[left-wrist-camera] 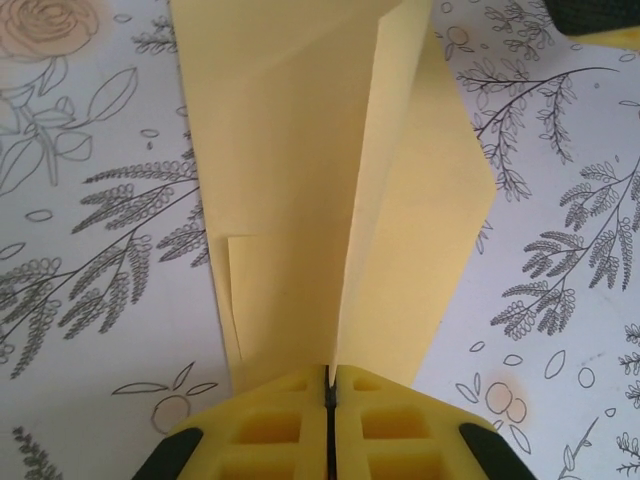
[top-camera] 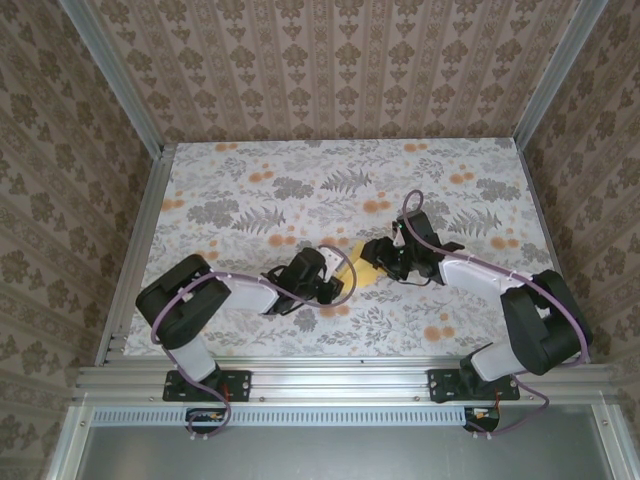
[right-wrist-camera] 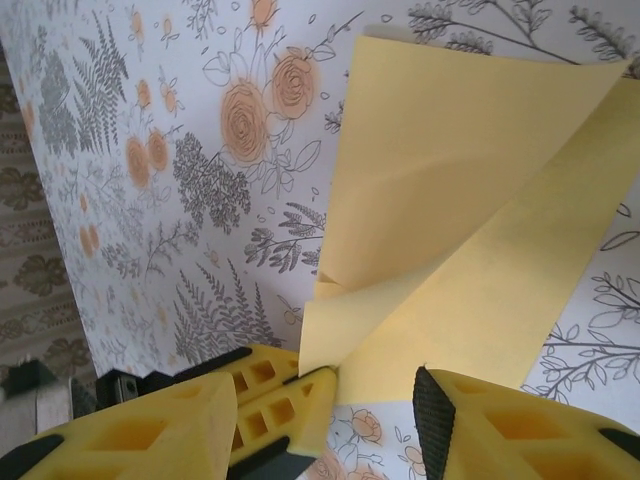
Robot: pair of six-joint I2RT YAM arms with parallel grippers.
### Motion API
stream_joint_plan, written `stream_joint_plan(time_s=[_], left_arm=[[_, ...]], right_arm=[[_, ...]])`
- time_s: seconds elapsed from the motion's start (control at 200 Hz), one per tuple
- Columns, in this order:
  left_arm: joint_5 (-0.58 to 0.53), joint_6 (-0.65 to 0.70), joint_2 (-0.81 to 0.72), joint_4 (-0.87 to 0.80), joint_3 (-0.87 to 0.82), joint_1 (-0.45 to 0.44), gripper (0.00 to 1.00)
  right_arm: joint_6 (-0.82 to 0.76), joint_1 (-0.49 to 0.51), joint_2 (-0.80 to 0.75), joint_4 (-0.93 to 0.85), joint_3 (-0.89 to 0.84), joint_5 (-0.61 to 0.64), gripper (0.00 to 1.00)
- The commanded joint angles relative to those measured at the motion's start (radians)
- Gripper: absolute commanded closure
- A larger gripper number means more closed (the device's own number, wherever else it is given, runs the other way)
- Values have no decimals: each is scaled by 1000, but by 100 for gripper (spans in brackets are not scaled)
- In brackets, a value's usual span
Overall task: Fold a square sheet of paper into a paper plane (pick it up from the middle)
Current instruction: Fourth fold the wing at the center of the table.
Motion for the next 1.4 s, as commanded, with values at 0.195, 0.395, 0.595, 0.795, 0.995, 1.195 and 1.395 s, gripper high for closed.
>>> stream_joint_plan(time_s=[0.195, 0.395, 0.595, 0.795, 0.995, 1.195, 1.395], left_arm=[[154, -145, 14, -61, 52, 80, 94], [161, -153, 27, -72, 53, 86, 94], [173, -170, 46, -69, 56, 99, 94], [192, -182, 53, -66, 52, 111, 94], [212, -192, 53, -68, 55, 119, 89], [268, -240, 45, -64, 65, 145, 73], [269, -264, 17, -88, 71, 164, 66]], right_arm=[[-82, -3, 126, 150, -1, -101, 60], [-72, 4, 198, 184, 35, -126, 62], [-59, 10, 263, 188, 62, -129, 62], [-66, 14, 294, 160, 86, -118, 62], [-81, 20, 311, 94, 102, -75, 62], [-85, 26, 335, 6, 123, -15, 59], [-73, 27, 357, -30, 129, 14, 53]])
